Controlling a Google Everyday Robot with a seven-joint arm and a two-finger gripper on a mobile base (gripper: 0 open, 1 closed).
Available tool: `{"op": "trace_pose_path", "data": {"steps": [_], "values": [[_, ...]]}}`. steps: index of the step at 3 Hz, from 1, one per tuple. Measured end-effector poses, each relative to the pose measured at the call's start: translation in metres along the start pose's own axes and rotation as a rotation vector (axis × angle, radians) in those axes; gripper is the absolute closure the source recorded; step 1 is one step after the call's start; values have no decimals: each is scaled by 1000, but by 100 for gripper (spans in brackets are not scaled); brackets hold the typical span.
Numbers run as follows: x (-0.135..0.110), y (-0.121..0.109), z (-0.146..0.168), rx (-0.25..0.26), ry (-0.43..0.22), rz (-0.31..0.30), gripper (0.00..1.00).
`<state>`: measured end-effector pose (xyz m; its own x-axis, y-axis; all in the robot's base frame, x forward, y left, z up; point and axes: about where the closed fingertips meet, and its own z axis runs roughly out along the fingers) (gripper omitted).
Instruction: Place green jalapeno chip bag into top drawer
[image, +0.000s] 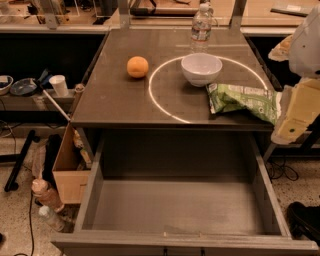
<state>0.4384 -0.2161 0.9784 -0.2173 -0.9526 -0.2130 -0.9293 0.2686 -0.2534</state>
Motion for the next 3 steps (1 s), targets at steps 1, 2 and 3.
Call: {"op": "trace_pose_path", "data": {"steps": [1, 2, 3], "values": [[-1, -1, -2, 5, -10, -3, 0], [-5, -15, -2, 35, -38, -1, 0], [-7, -40, 9, 63, -47, -1, 0]]}}
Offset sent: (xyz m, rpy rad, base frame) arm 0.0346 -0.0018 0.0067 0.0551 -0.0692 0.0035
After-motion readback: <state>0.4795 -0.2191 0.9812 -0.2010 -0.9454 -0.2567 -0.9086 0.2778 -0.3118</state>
